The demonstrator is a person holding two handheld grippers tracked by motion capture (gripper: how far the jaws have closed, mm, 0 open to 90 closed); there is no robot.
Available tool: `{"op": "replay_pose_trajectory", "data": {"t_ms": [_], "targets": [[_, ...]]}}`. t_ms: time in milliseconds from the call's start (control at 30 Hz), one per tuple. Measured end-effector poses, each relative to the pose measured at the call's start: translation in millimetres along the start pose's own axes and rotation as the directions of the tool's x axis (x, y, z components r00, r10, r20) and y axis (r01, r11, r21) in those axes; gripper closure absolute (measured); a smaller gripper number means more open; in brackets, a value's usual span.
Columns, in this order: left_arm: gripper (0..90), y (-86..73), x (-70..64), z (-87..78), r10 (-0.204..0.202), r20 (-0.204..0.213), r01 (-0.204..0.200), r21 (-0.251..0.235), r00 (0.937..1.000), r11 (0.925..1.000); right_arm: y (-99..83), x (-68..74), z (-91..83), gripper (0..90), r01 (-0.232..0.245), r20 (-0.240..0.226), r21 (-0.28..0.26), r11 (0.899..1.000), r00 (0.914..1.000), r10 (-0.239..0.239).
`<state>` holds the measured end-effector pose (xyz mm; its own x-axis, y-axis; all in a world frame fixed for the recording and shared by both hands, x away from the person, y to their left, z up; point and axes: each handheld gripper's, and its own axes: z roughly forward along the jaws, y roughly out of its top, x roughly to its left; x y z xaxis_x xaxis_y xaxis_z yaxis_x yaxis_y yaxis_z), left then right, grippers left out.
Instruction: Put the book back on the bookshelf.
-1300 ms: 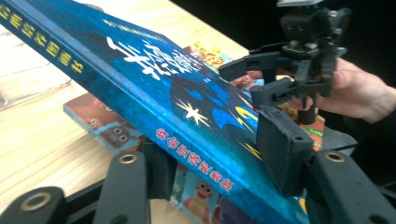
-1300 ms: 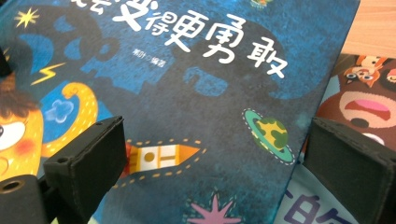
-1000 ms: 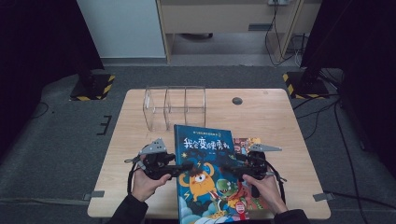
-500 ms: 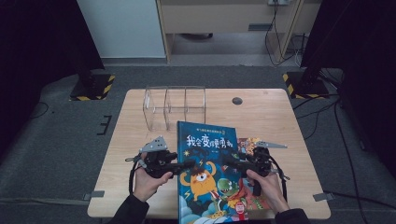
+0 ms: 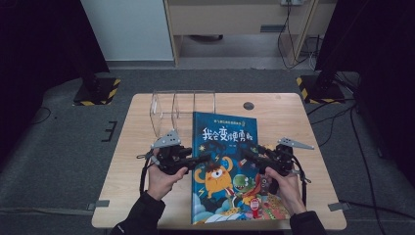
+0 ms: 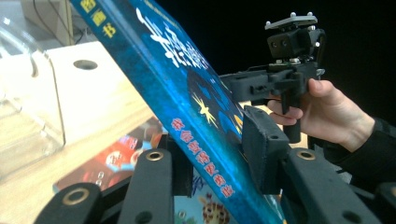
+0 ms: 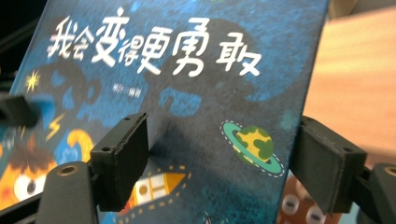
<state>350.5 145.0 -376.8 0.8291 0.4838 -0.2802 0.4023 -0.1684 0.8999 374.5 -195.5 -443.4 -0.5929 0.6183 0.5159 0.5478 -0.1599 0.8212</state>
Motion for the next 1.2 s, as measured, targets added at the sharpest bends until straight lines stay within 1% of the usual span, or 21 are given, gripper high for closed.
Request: {"op": "replay_pose_trajectory", "data": {"t_ms": [133,267,367,433,467,533,600,633,700,767,800,833,867,933,1000,1067,1133,1200], "targets": [[68.8,13.0,-6.8,-0.1,0.042,0.002,-0.042,-0.015,0.9991,0.9990,16.7,4.9,-6.2,26.1,0.049,0.009,-0.067,0.997,0.9988,-0.048],[71.7,21.4,-10.8,-0.1,0.066,-0.001,-0.066,-0.029,0.9978,0.9974,31.9,11.2,-14.4,27.3,0.098,0.019,-0.135,0.986,0.9952,-0.096],[73.2,22.5,-11.6,0.2,0.076,-0.003,-0.076,-0.031,0.9971,0.9966,39.0,15.2,-20.2,28.5,0.118,0.019,-0.186,0.975,0.9930,-0.117],[73.7,21.0,-11.0,-0.1,0.076,-0.001,-0.076,-0.032,0.9971,0.9966,41.0,17.7,-23.4,29.1,0.145,0.024,-0.204,0.968,0.9894,-0.143],[73.8,19.6,-10.5,-0.6,0.074,0.005,-0.073,-0.034,0.9973,0.9967,41.0,19.0,-24.8,29.3,0.166,0.030,-0.206,0.964,0.9861,-0.163],[75.1,16.5,-9.7,-2.7,0.074,0.032,-0.072,-0.044,0.9968,0.9964,39.7,21.1,-26.6,29.0,0.187,0.030,-0.206,0.961,0.9823,-0.185],[76.1,13.9,-10.5,-4.3,0.088,0.043,-0.085,-0.055,0.9952,0.9949,37.6,21.6,-26.8,28.8,0.195,0.020,-0.199,0.960,0.9806,-0.195],[76.5,13.4,-11.3,-5.0,0.103,0.045,-0.100,-0.055,0.9937,0.9934,36.7,20.8,-25.9,27.4,0.202,0.018,-0.188,0.961,0.9792,-0.202],[75.9,13.4,-13.2,-5.7,0.122,0.024,-0.120,-0.045,0.9923,0.9917,33.8,17.9,-21.9,24.1,0.215,0.021,-0.158,0.964,0.9765,-0.214],[75.7,12.7,-11.4,-5.9,0.125,0.036,-0.123,-0.049,0.9915,0.9911,29.0,13.0,-15.8,21.7,0.218,0.032,-0.132,0.967,0.9760,-0.215],[75.8,12.5,-11.1,-6.0,0.125,0.038,-0.123,-0.050,0.9915,0.9912,26.6,9.6,-12.0,16.9,0.207,0.014,-0.117,0.971,0.9783,-0.207],[75.7,12.2,-11.1,-6.0,0.122,0.034,-0.120,-0.051,0.9919,0.9915,24.6,6.0,-9.0,15.9,0.177,-0.014,-0.113,0.978,0.9837,-0.179],[75.6,12.0,-10.8,-6.1,0.120,0.032,-0.119,-0.050,0.9922,0.9917,23.0,3.4,-7.1,15.7,0.150,-0.033,-0.115,0.982,0.9874,-0.155],[75.6,11.7,-10.1,-6.1,0.120,0.034,-0.118,-0.051,0.9922,0.9917,21.6,0.5,-4.9,15.4,0.126,-0.060,-0.107,0.986,0.9893,-0.133],[75.6,12.2,-10.3,-5.8,0.120,0.033,-0.119,-0.051,0.9922,0.9916,22.0,0.3,-4.7,19.0,0.117,-0.076,-0.102,0.988,0.9893,-0.125],[75.2,13.4,-10.9,-5.2,0.122,0.028,-0.120,-0.051,0.9922,0.9915,23.6,3.6,-5.0,24.5,0.130,-0.093,-0.103,0.986,0.9859,-0.139],[75.4,14.6,-11.1,-5.0,0.129,0.022,-0.128,-0.056,0.9913,0.9902,26.4,7.9,-4.7,23.5,0.151,-0.066,-0.098,0.984,0.9852,-0.158],[75.9,16.4,-11.5,-5.0,0.142,0.005,-0.141,-0.058,0.9899,0.9883,30.0,9.4,-6.0,25.4,0.158,-0.055,-0.115,0.981,0.9847,-0.165]]}}
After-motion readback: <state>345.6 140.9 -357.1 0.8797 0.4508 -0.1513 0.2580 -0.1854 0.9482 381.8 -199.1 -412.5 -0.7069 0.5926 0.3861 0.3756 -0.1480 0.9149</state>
